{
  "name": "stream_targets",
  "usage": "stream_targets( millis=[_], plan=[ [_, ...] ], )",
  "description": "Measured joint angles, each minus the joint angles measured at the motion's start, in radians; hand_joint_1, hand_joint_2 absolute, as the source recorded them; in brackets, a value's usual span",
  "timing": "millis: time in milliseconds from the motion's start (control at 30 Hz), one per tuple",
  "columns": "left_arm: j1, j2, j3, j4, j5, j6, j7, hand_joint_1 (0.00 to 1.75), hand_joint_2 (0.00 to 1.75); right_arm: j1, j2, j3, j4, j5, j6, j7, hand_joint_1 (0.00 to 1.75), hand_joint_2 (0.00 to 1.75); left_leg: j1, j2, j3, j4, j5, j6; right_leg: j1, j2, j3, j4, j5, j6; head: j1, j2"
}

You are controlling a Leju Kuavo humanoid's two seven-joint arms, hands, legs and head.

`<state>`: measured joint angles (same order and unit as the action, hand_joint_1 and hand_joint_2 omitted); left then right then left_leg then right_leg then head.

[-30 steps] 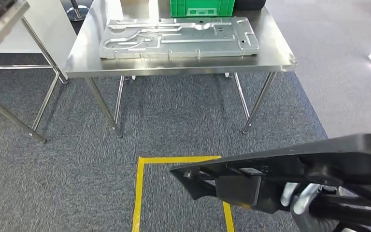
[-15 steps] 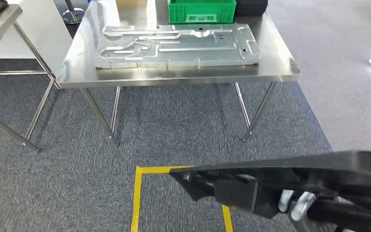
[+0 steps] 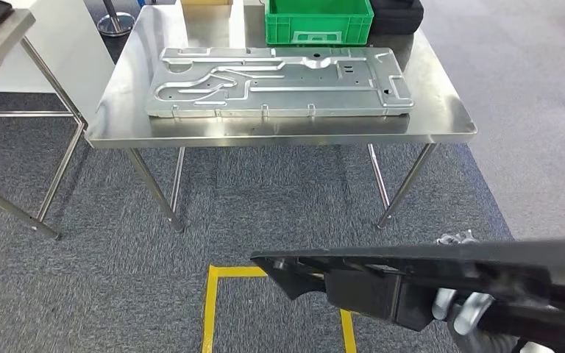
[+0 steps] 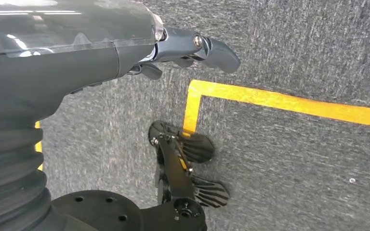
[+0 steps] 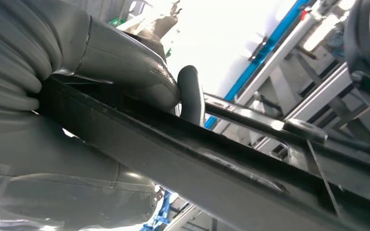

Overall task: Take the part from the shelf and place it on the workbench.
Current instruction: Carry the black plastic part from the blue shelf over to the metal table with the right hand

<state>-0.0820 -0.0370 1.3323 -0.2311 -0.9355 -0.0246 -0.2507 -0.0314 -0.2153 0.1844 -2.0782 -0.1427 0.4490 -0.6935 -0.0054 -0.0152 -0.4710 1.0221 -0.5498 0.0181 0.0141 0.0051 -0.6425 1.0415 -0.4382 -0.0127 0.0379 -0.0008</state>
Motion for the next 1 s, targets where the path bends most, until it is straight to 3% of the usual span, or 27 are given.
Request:
stream_targets(
  millis=[67,100,200,267,300,333,367,433,467,567,633,700,767,800,900,933,967,1000],
  plan=[
    [-0.002,0.002,0.004,-0.001,0.003,0.001,0.0,0.0,1.75,-0.006,0.003,-0.001,0.0,-0.003,0.008,0.0,1.66,1.75,-0.002,0.003,0.01,0.016,-0.001,-0.01,-0.008,0.001,0.029,-0.022,0.002,-0.006,-0.001,0.0],
    [-0.003,0.002,0.005,-0.001,0.004,0.001,0.0,0.0,1.75,-0.012,0.005,-0.001,0.0,-0.005,0.01,0.0,1.66,1.75,-0.001,0.004,-0.002,0.047,-0.007,-0.014,-0.013,0.0,0.045,-0.03,-0.001,-0.009,-0.003,0.0],
    [-0.008,0.002,0.006,-0.002,0.004,0.001,0.0,0.0,1.75,-0.026,0.009,0.0,0.004,-0.013,0.012,0.0,1.66,1.75,0.005,0.007,-0.12,0.227,-0.071,-0.027,-0.018,-0.001,0.077,-0.038,-0.021,-0.012,-0.009,0.0],
    [-0.005,0.002,0.008,-0.002,0.004,0.001,0.002,0.0,1.75,-0.029,0.009,0.001,0.007,-0.015,0.012,0.0,1.66,1.75,0.012,0.008,-0.182,0.275,-0.097,-0.035,-0.02,0.0,0.098,-0.038,-0.04,-0.009,-0.01,0.0],
    [-0.003,0.002,0.009,-0.002,0.005,0.001,0.003,0.0,1.75,-0.029,0.009,0.001,0.007,-0.016,0.012,0.0,1.66,1.75,0.014,0.008,-0.19,0.25,-0.079,-0.039,-0.021,0.001,0.113,-0.038,-0.051,-0.006,-0.01,0.0],
    [-0.002,0.003,0.01,-0.002,0.006,0.002,0.003,0.0,1.75,-0.03,0.009,0.002,0.007,-0.017,0.012,0.0,1.66,1.75,0.017,0.009,-0.186,0.196,-0.034,-0.042,-0.022,0.001,0.129,-0.038,-0.063,-0.002,-0.01,0.0],
    [0.0,0.003,0.011,-0.002,0.006,0.002,0.003,0.0,1.75,-0.031,0.009,0.002,0.008,-0.019,0.014,0.0,1.66,1.75,0.018,0.01,-0.178,0.129,0.028,-0.043,-0.023,0.001,0.142,-0.037,-0.076,0.003,-0.01,0.0],
    [0.002,0.003,0.013,-0.002,0.008,0.003,0.002,0.0,1.75,-0.031,0.009,0.002,0.01,-0.029,0.023,0.0,1.66,1.75,0.016,0.013,-0.167,0.038,0.11,-0.034,-0.022,0.003,0.157,-0.034,-0.097,0.015,-0.01,0.0],
    [0.004,0.003,0.014,-0.002,0.009,0.003,0.001,0.0,1.75,-0.031,0.009,0.003,0.011,-0.035,0.03,0.0,1.66,1.75,0.014,0.014,-0.166,0.023,0.125,-0.025,-0.021,0.004,0.159,-0.032,-0.102,0.021,-0.009,0.0],
    [0.005,0.002,0.014,-0.002,0.01,0.003,-0.003,0.0,1.75,-0.032,0.012,-0.001,0.012,-0.053,0.053,0.0,1.66,1.75,0.013,0.016,-0.147,0.014,0.118,-0.002,-0.022,0.004,0.162,-0.014,-0.108,0.037,-0.009,0.0],
    [0.003,0.002,0.014,-0.002,0.01,0.001,-0.005,0.0,1.75,-0.033,0.015,-0.009,0.012,-0.062,0.07,-0.001,1.66,1.75,0.016,0.017,-0.126,0.007,0.109,0.008,-0.025,0.001,0.122,0.064,-0.123,0.045,-0.006,0.0],
    [0.002,0.002,0.014,-0.002,0.01,0.001,-0.006,0.0,1.75,-0.032,0.019,-0.019,0.012,-0.069,0.085,-0.001,1.66,1.75,0.015,0.019,-0.111,0.005,0.095,0.013,-0.027,0.0,0.037,0.186,-0.166,0.051,-0.004,0.0],
    [0.002,0.002,0.015,-0.002,0.01,0.001,-0.007,0.0,1.75,-0.029,0.025,-0.029,0.012,-0.071,0.098,-0.001,1.66,1.75,0.012,0.021,-0.091,0.005,0.077,0.014,-0.027,0.0,-0.03,0.248,-0.192,0.053,-0.004,0.0],
    [0.002,0.002,0.015,-0.002,0.01,0.001,-0.007,0.0,1.75,-0.028,0.029,-0.034,0.011,-0.072,0.104,-0.001,1.66,1.75,0.011,0.023,-0.077,0.005,0.067,0.014,-0.026,-0.001,-0.041,0.231,-0.175,0.05,-0.004,0.0],
    [0.003,0.001,0.015,-0.002,0.008,0.001,-0.007,0.0,1.75,-0.024,0.04,-0.053,0.002,-0.071,0.124,-0.001,1.66,1.75,0.006,0.03,-0.034,0.002,0.034,0.009,-0.013,-0.02,-0.011,0.066,-0.036,0.023,-0.006,0.0],
    [0.003,0.0,0.015,-0.002,0.008,0.001,-0.007,0.0,1.75,-0.022,0.046,-0.059,-0.004,-0.067,0.129,-0.001,1.66,1.75,0.005,0.033,-0.024,0.0,0.025,0.005,-0.006,-0.027,-0.003,0.027,-0.007,0.013,-0.007,0.0],
    [0.003,0.0,0.015,-0.002,0.007,0.001,-0.007,0.0,1.75,-0.019,0.052,-0.066,-0.011,-0.062,0.133,-0.001,1.66,1.75,0.004,0.036,-0.014,-0.002,0.019,0.0,-0.001,-0.031,0.001,0.005,0.008,0.005,-0.007,0.0],
    [0.002,0.001,0.015,-0.002,0.007,0.001,-0.007,0.0,1.75,-0.015,0.058,-0.072,-0.02,-0.058,0.137,-0.001,1.66,1.75,0.002,0.038,-0.004,-0.002,0.018,-0.007,0.001,-0.029,0.003,0.0,0.004,0.001,-0.007,0.0]
  ],
)
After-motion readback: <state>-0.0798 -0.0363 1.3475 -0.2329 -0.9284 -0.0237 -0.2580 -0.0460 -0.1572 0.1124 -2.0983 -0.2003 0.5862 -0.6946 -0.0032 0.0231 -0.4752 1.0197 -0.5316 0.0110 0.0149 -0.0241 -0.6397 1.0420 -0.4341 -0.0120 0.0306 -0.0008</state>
